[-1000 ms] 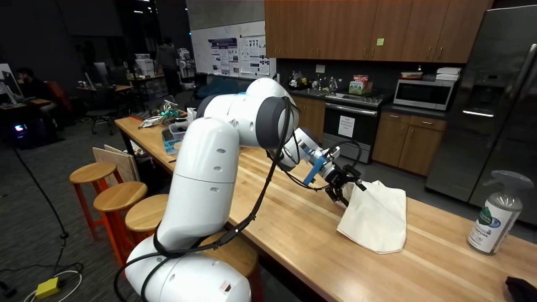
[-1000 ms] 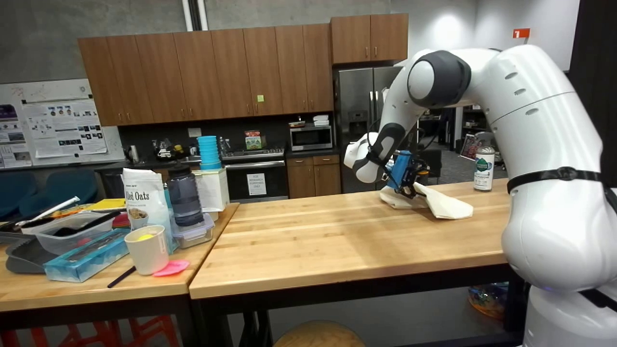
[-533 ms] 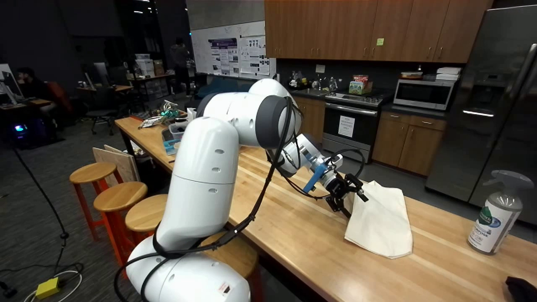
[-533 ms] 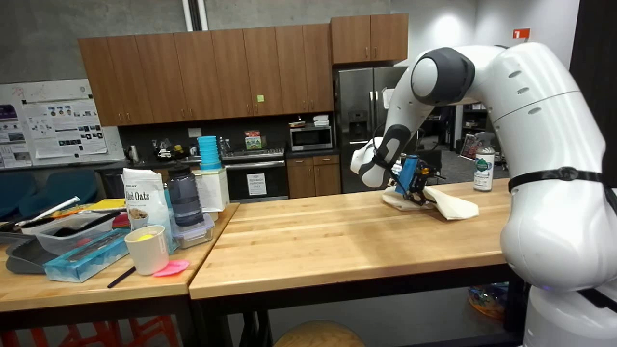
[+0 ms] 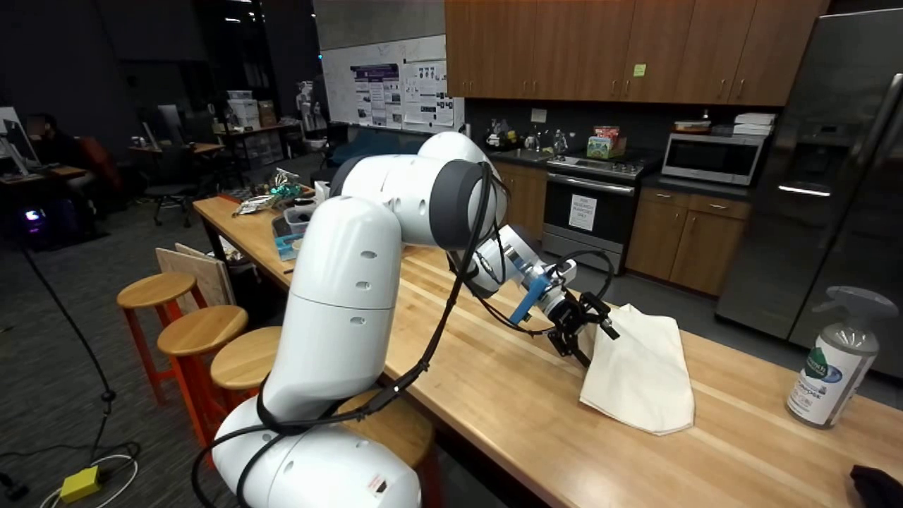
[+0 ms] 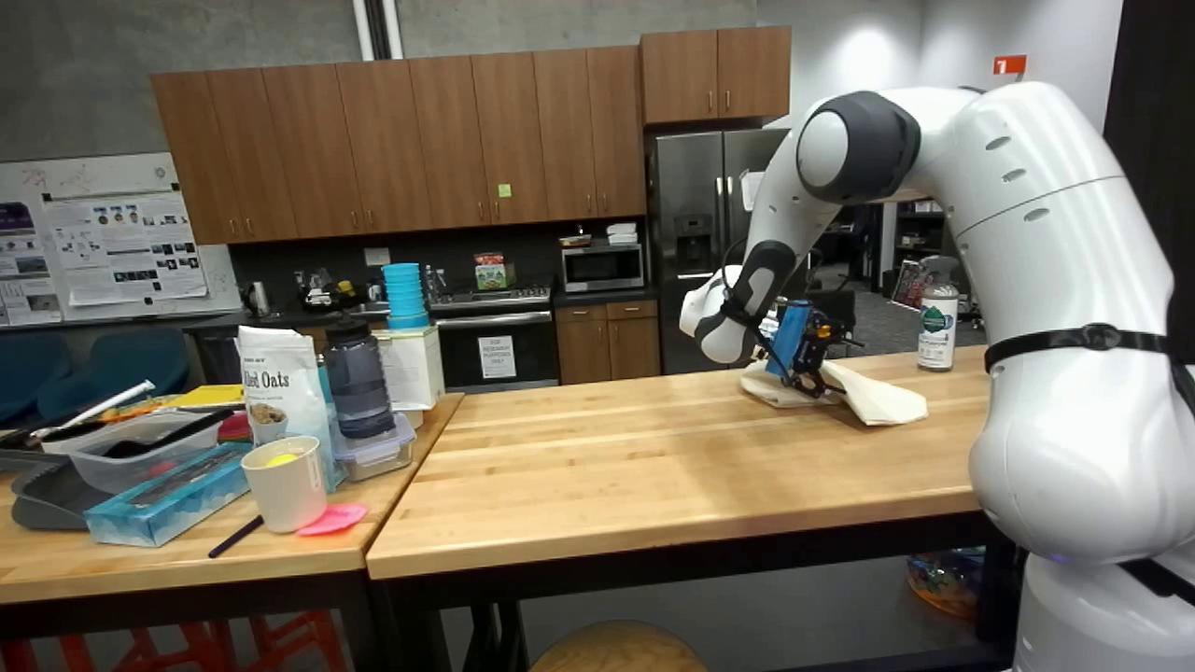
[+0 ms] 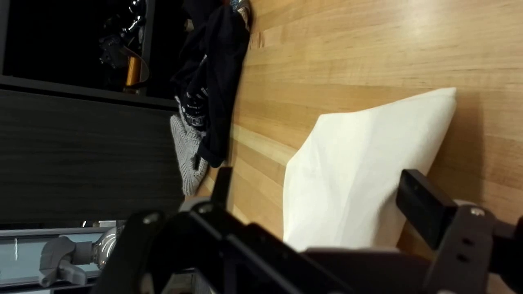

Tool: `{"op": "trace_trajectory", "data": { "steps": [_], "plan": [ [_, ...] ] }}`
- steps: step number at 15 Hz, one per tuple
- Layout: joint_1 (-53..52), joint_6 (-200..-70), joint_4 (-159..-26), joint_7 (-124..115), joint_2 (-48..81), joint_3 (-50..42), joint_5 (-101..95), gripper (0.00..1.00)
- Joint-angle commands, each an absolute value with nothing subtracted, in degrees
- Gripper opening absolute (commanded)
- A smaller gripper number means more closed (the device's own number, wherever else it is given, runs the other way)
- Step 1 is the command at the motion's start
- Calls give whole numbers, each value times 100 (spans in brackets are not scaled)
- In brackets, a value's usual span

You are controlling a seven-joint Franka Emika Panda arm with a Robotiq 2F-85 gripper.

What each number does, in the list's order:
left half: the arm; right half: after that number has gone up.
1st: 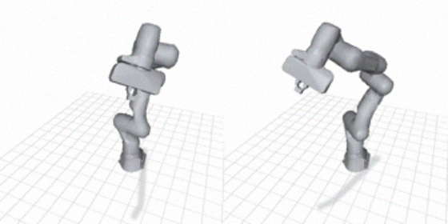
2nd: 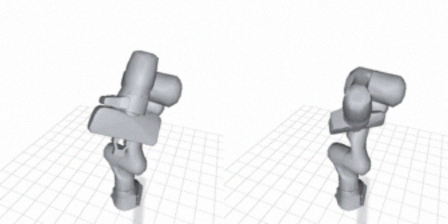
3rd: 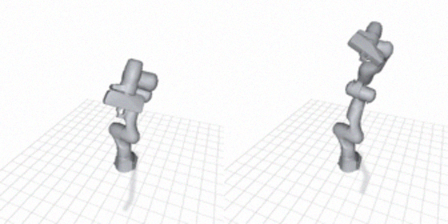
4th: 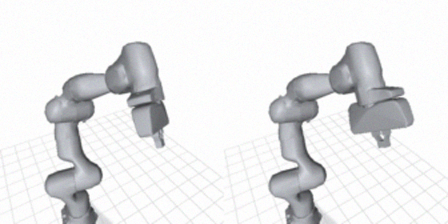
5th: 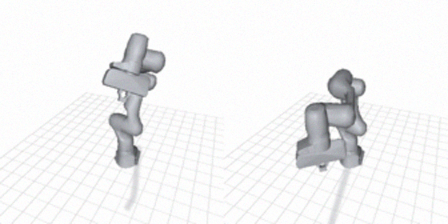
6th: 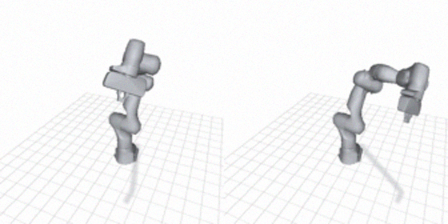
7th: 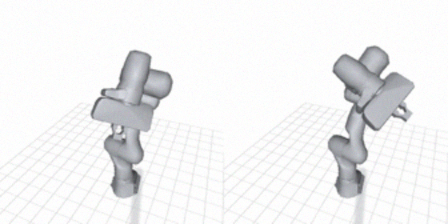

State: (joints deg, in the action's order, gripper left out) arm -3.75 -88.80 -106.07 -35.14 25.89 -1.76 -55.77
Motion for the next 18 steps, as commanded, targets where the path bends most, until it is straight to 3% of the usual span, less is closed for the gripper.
{"op": "trace_trajectory", "data": {
  "steps": [1, 6, 7, 8, 10, 14, 18],
  "plan": [
    [-365, -8868, -10598, -3512, 2593, -160, -5577, 100],
    [-365, -8866, -10598, -3513, 2592, -160, -5577, 100],
    [-332, -8901, -10552, -3425, 2603, -148, -5514, 75],
    [-336, -8895, -10489, -3400, 2638, -149, -5523, 74],
    [-365, -8875, -10385, -3409, 2690, -139, -5539, 61],
    [-414, -8875, -10244, -3408, 2781, -102, -5557, 27],
    [-465, -8891, -10132, -3418, 2859, -80, -5548, 2]
  ]
}}
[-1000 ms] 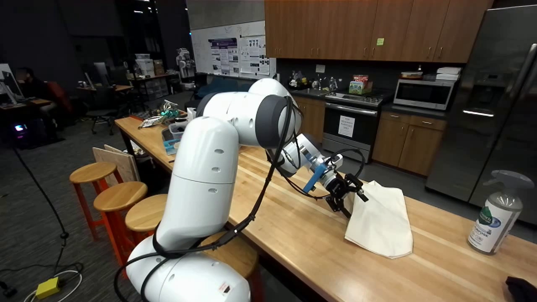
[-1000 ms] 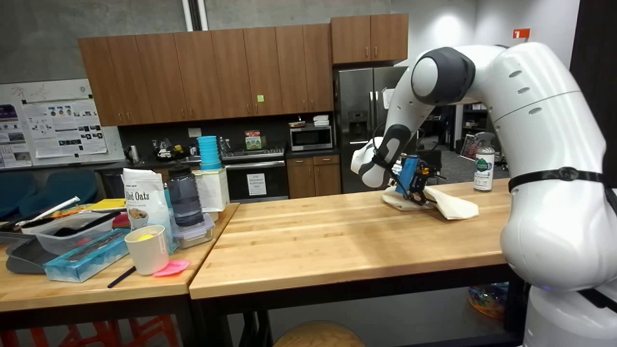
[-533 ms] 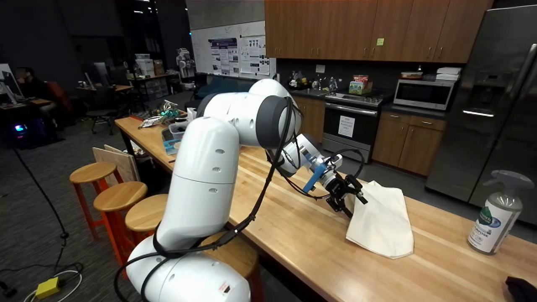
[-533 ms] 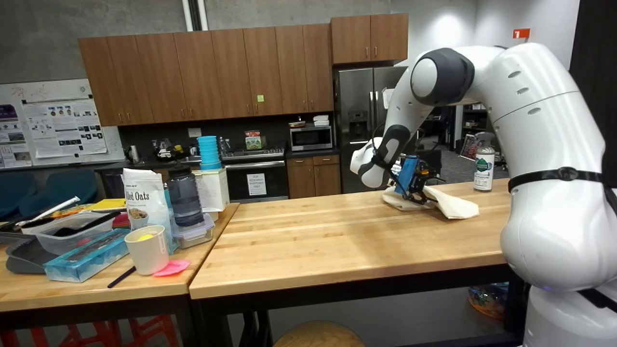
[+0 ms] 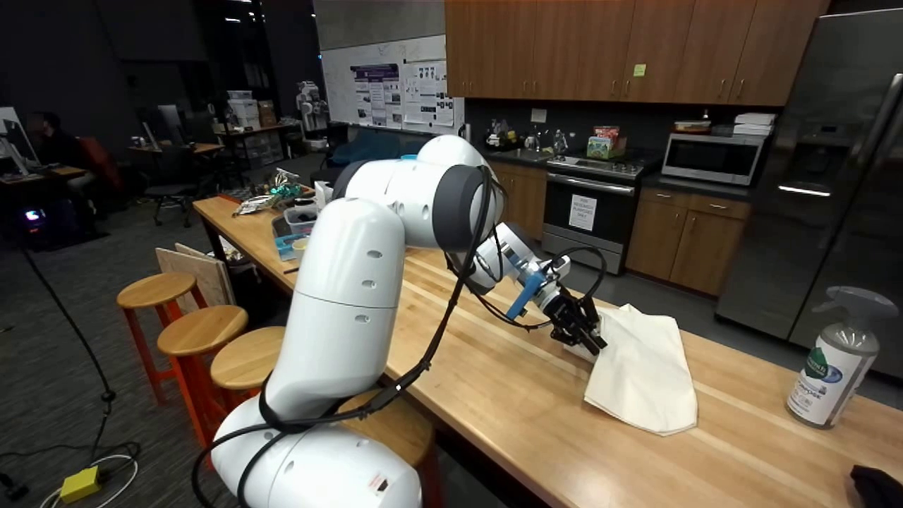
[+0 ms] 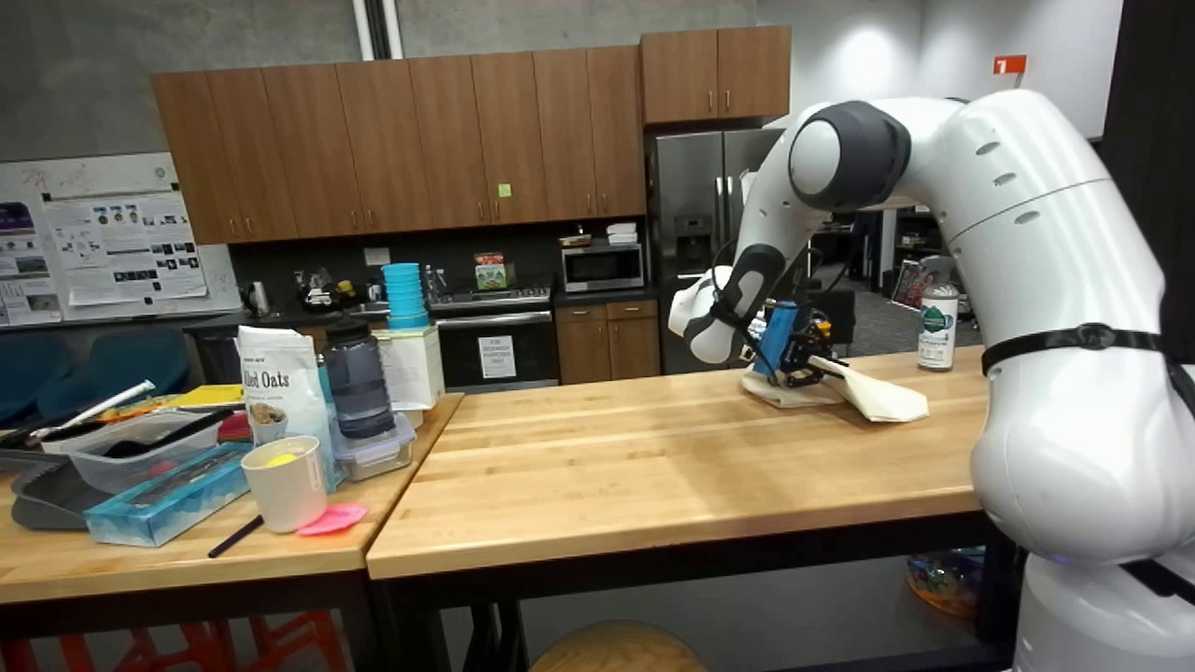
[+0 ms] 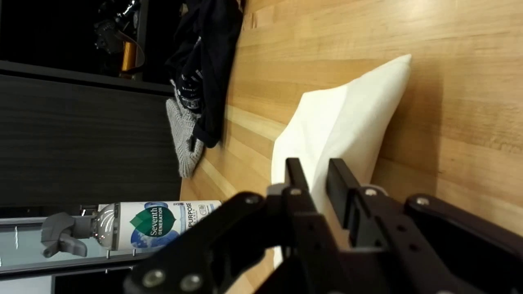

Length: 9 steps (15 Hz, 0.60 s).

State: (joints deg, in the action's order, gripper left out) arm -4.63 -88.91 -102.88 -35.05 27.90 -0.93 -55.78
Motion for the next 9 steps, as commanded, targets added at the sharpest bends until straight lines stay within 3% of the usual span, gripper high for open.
{"op": "trace_trajectory", "data": {
  "steps": [1, 9],
  "plan": [
    [-466, -8910, -10094, -3398, 2876, -72, -5519, 0],
    [-487, -8995, -9922, -3419, 2988, -67, -5348, 0]
  ]
}}
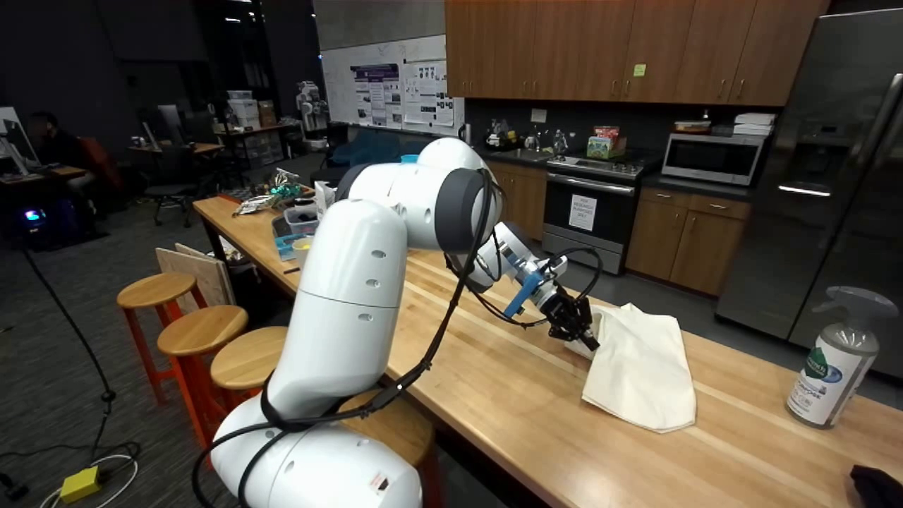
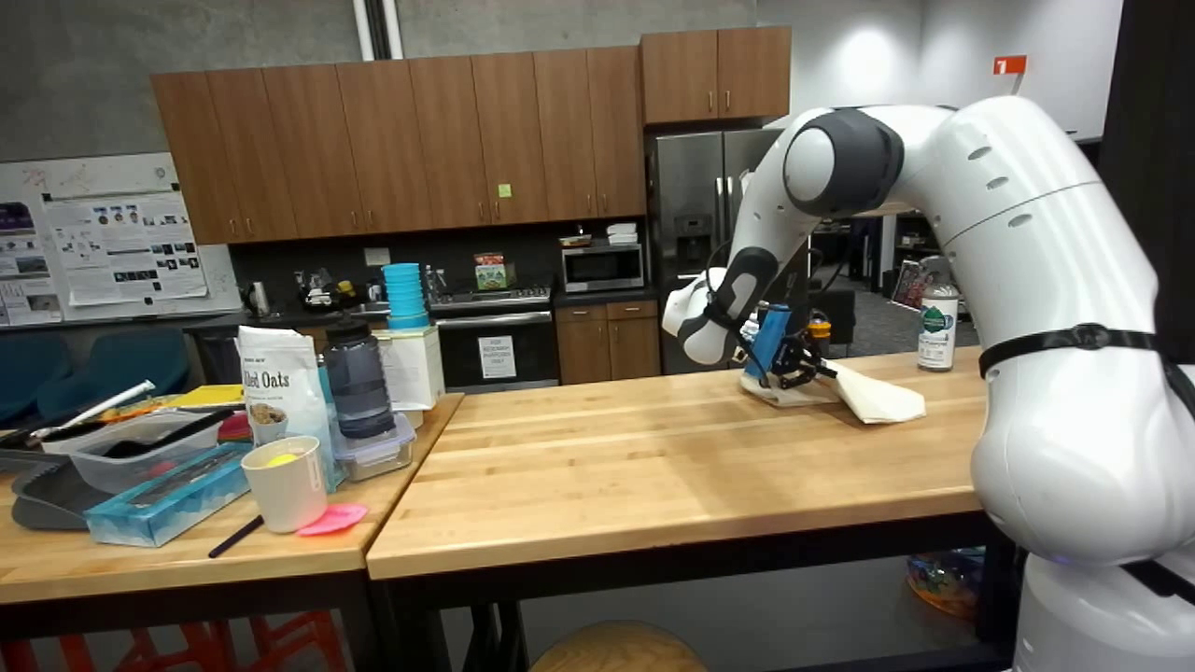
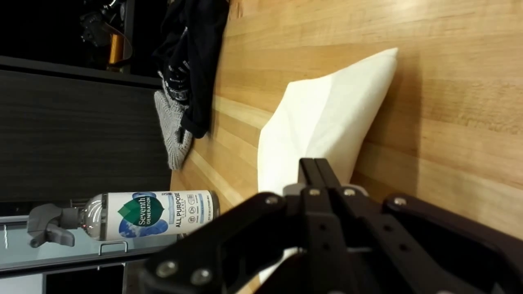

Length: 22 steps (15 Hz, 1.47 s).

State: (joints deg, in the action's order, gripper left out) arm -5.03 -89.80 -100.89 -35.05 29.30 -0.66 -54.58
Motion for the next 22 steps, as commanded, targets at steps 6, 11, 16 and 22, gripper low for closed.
{"op": "trace_trajectory", "data": {
  "steps": [6, 11, 16, 22],
  "plan": [
    [-1150, -8770, -9054, -3440, 3244, 24, -6546, 0],
    [-1830, -9047, -8614, -3420, 3356, 411, -7708, 0],
    [-2076, -9994, -9116, -3491, 3033, 858, -8520, 0],
    [-1798, -11540, -9784, -3407, 2415, 1112, -8532, 0]
  ]
}}
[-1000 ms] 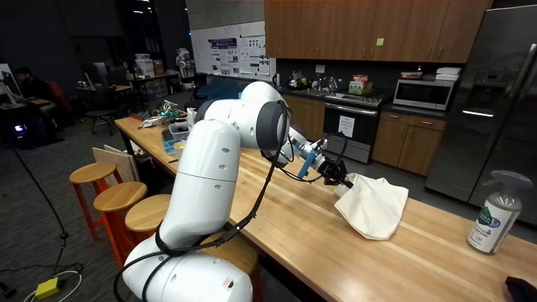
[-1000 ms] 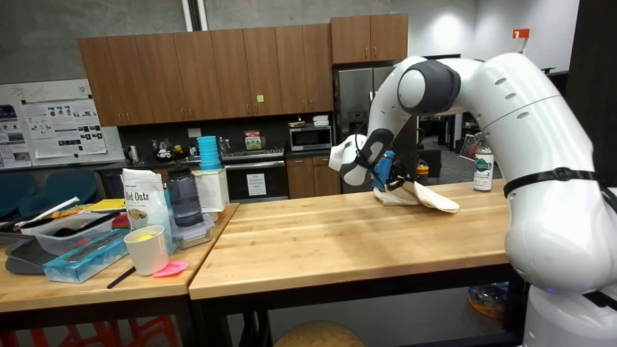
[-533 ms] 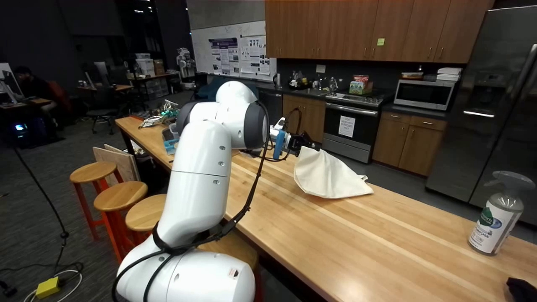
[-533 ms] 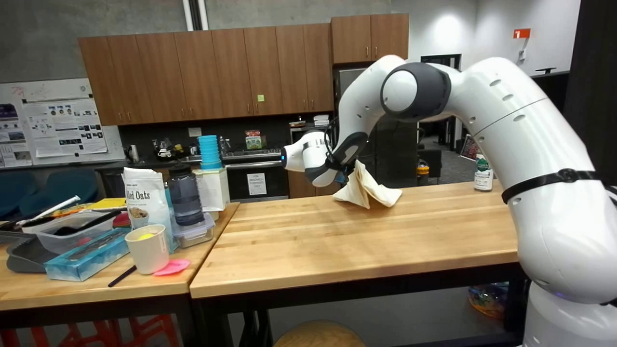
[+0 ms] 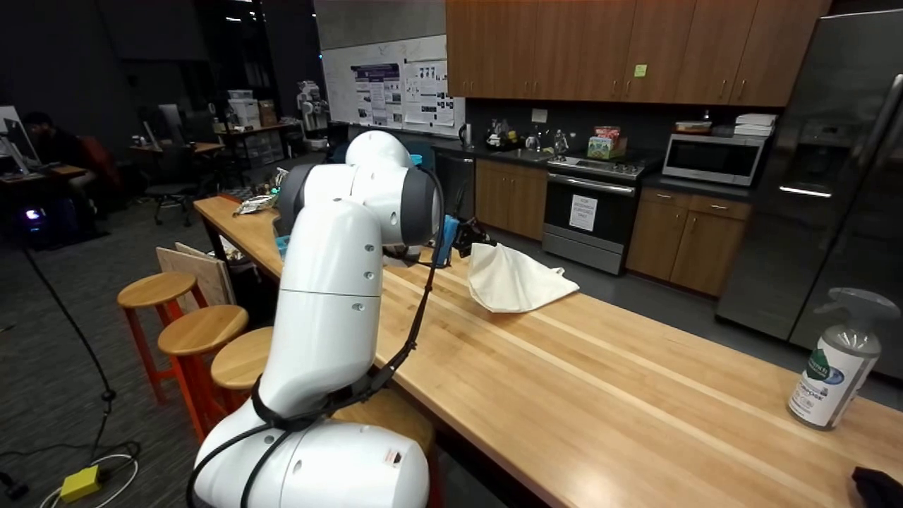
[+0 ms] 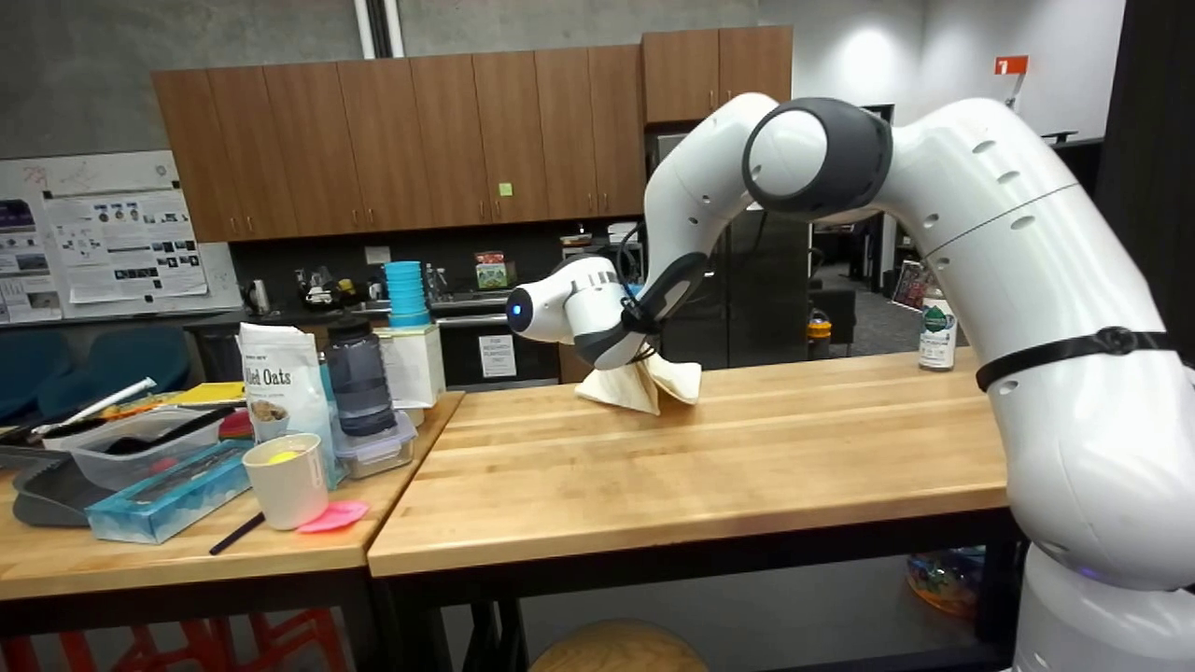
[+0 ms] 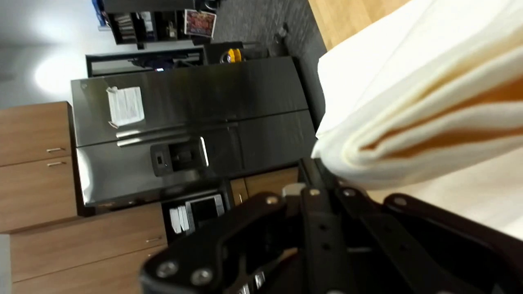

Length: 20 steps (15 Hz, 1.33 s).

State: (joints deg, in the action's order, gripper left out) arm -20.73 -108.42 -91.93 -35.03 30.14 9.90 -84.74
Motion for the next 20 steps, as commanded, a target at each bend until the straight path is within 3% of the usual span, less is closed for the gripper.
{"op": "trace_trajectory", "data": {
  "steps": [1, 7, 16, 20],
  "plan": [
    [-1706, -11834, -9944, -3346, 2261, 1125, -8477, 0],
    [-1002, -13123, -11217, -2571, 1293, 979, -7551, 0],
    [-400, -12902, -12865, -1644, -294, 451, -6669, 0],
    [-282, -12988, -12674, -1491, 32, 268, -5942, 0]
  ]
}}
